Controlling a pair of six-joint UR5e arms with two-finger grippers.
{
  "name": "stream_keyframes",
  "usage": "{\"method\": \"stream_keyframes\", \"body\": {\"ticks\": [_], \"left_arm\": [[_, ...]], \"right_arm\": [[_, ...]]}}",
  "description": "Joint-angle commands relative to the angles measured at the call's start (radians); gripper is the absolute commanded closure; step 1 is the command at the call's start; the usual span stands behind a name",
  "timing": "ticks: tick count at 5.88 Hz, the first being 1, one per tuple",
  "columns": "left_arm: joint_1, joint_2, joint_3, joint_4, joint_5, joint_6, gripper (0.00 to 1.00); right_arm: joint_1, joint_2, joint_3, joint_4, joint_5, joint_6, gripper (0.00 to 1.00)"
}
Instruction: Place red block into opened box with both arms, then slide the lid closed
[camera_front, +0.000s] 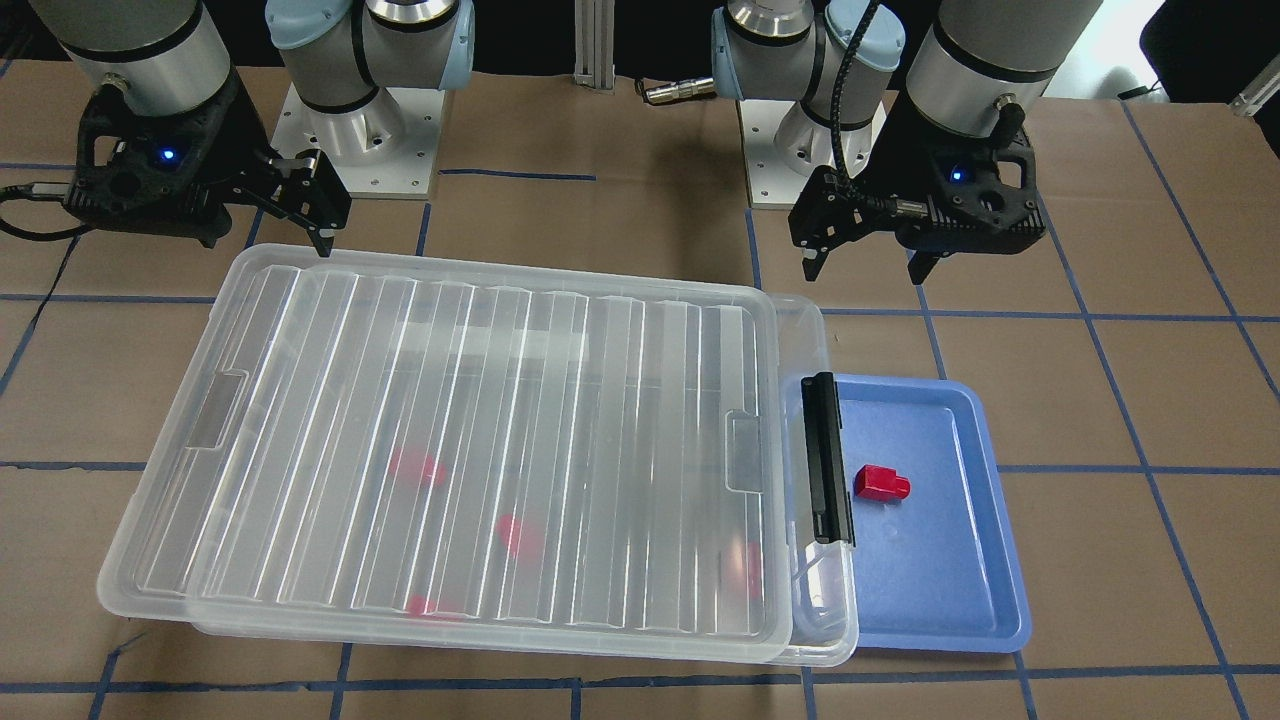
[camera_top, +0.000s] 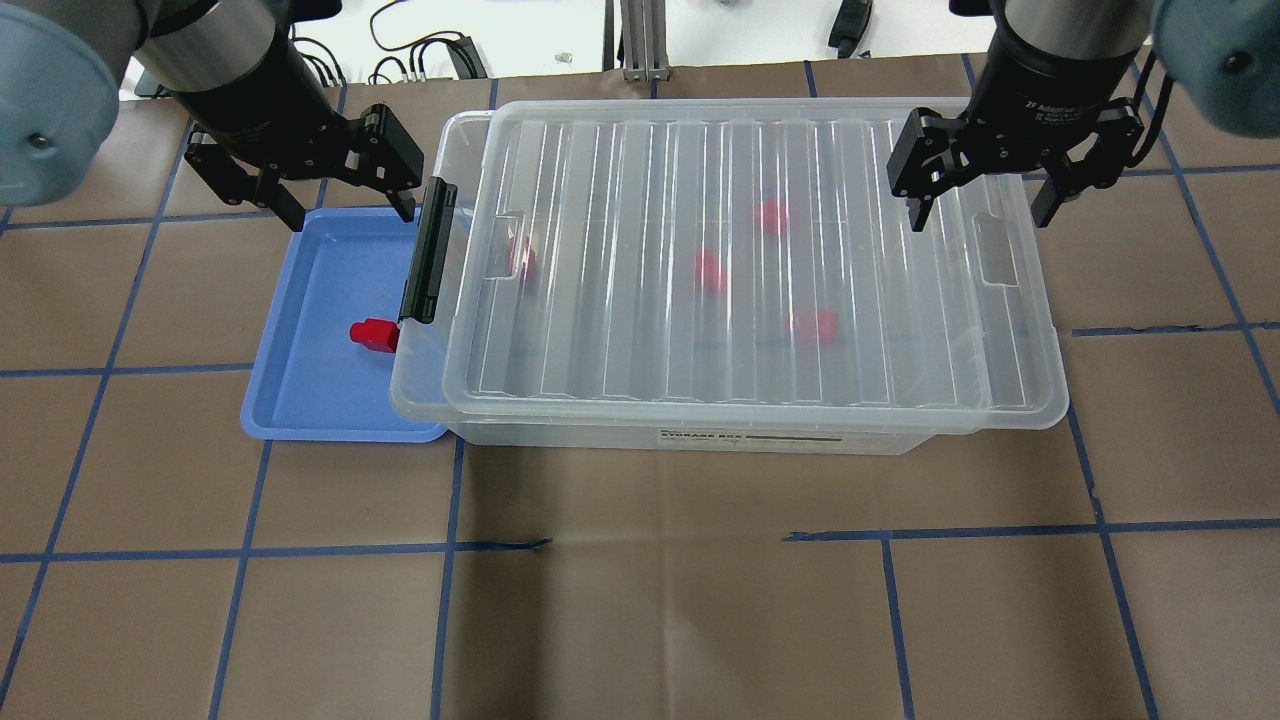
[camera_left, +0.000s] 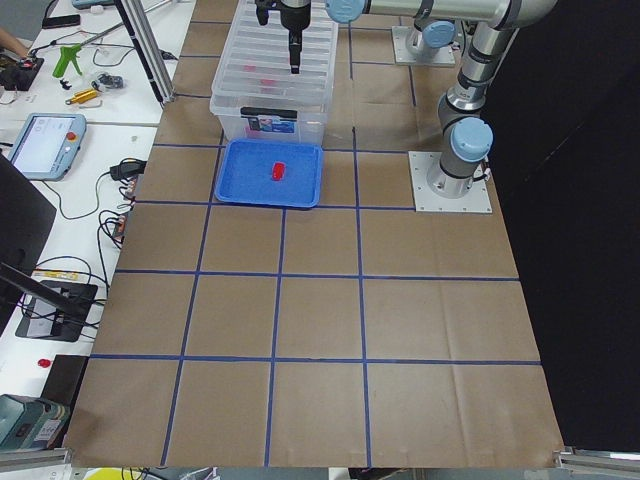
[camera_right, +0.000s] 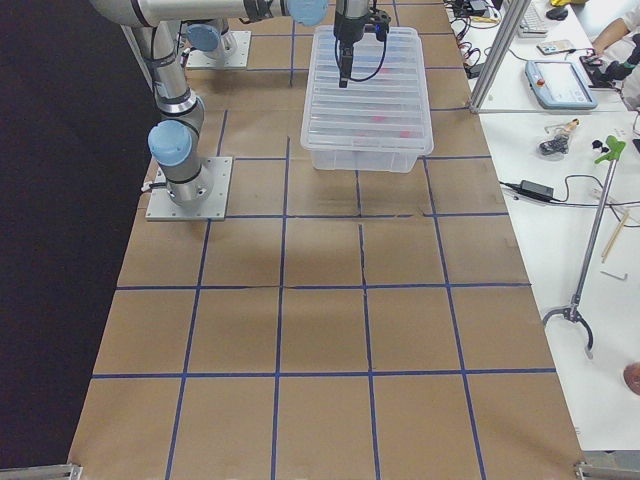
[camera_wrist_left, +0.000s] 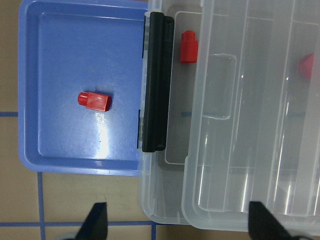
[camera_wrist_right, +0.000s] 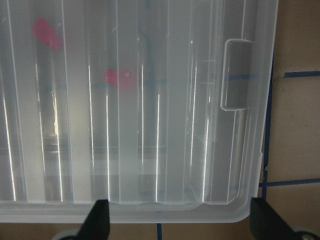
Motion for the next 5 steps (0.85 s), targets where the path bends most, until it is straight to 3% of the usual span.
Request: {"method": "stream_keyframes", "body": {"ticks": [1, 3, 5], "left_arm": [[0.0, 0.001, -0.002, 0.0, 0.0, 0.0, 0.02], [0.0, 0.001, -0.004, 0.0, 0.0, 0.0, 0.02], [0.0, -0.001, -0.004, 0.005, 0.0, 0.014, 0.02]], "right_arm": [[0.001, 0.0, -0.006, 0.003, 0.0, 0.001, 0.0], [-0.003, 0.014, 0.0, -0.013, -0.004, -0.013, 0.0], [-0.159, 0.096, 0.008, -0.047, 0.0, -0.179, 0.0]]}}
